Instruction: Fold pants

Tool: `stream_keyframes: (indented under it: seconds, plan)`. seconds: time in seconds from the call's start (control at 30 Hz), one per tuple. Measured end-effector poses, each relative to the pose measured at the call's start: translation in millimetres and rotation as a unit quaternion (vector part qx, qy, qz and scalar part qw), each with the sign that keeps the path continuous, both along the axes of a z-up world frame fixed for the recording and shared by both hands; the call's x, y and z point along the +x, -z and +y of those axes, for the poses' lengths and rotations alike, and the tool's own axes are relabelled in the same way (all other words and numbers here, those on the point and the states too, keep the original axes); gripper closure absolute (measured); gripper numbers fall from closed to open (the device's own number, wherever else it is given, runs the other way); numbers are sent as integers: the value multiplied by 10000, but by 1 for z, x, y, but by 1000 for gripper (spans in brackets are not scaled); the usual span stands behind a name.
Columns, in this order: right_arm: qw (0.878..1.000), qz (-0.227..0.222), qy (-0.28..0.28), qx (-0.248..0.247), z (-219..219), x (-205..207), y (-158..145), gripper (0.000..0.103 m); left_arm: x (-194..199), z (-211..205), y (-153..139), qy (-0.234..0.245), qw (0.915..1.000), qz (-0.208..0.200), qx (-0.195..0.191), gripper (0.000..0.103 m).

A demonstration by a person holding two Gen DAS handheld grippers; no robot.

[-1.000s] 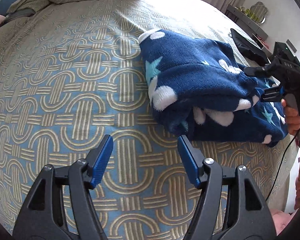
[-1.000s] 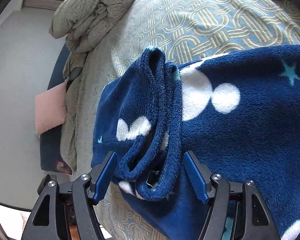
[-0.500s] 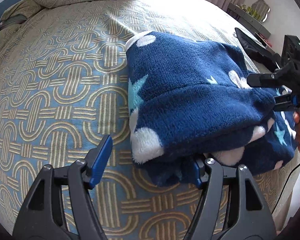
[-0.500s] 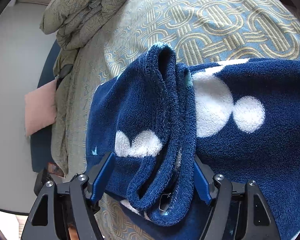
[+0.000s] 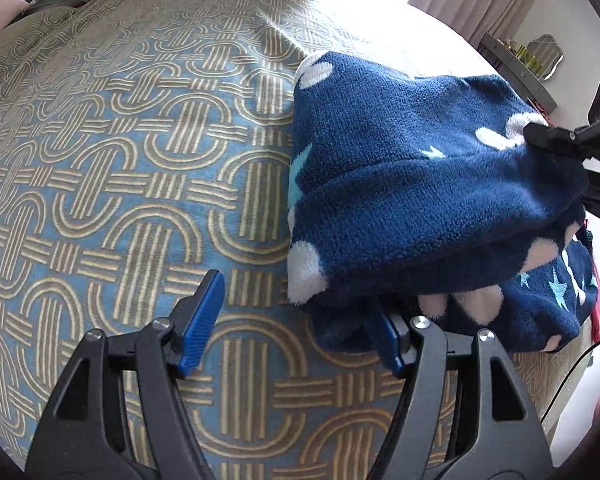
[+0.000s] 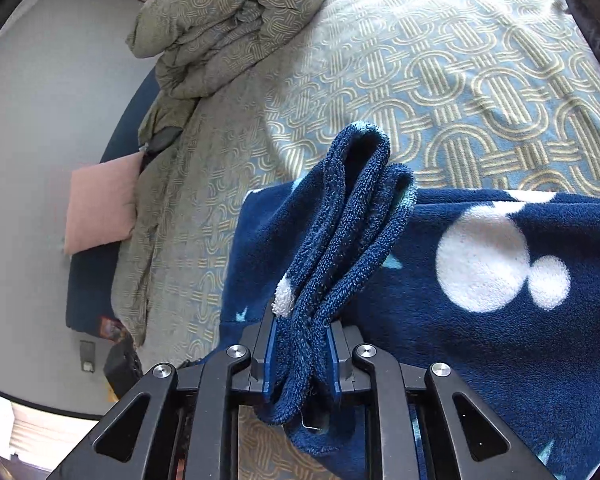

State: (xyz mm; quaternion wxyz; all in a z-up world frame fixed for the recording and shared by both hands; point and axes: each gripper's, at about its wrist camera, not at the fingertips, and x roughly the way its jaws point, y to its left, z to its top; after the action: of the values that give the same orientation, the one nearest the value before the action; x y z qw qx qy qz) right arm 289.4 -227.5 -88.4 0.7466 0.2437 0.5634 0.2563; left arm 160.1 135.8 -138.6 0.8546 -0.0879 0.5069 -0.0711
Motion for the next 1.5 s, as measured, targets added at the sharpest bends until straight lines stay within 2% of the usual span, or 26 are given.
stream_keyframes:
  seconds: [0.17,0.23,0.43,0.57,0.63,0.73,0.77,0.83,0.97,1.07,1.3,1.43,1.5]
  plan:
    - [9993,-218,-66,311,10,1,-28,84,-11,-4,-2,244,9990,-67,-370,32]
    - [9985,-330,-137,403,17,3,-42,84,-10,-10,-4,226,9994,-118,-243,22]
    - [9946,-767,-367,598,36,-5,-84,84,10,-21,-10,73,9996,-179,-210,22]
    - [9916,-1028,-438,659,42,-15,-104,84,13,-27,-19,124,9984,-269,-471,22]
    - [9905,-1126,-469,629,44,-18,-111,84,12,-33,-24,165,9987,-425,-242,22]
    - [9898,-1196,-470,612,45,-23,-117,84,16,-32,-24,-5,9974,-552,458,23]
    - [9896,-1223,-442,614,43,-24,-118,84,16,-26,-24,-69,9973,-544,486,23]
    - [9892,-1296,-342,597,36,-30,-121,85,11,-10,-26,-122,9981,-545,276,23]
    - [9892,-1314,-154,623,15,-44,-120,85,-8,5,-32,-73,9977,-660,101,22]
    - [9902,-1263,-60,591,0,-59,-111,86,-14,1,-28,-39,9973,-677,275,22]
    - [9938,-810,600,462,-53,-77,-69,86,-21,-14,-22,142,9976,-560,369,24]
    - [9925,-634,931,483,-83,-87,-53,86,-26,-21,-24,291,9980,-503,245,24]
    - [9919,-691,1018,324,-92,-90,-50,86,-27,-24,-24,361,9984,-433,96,24]
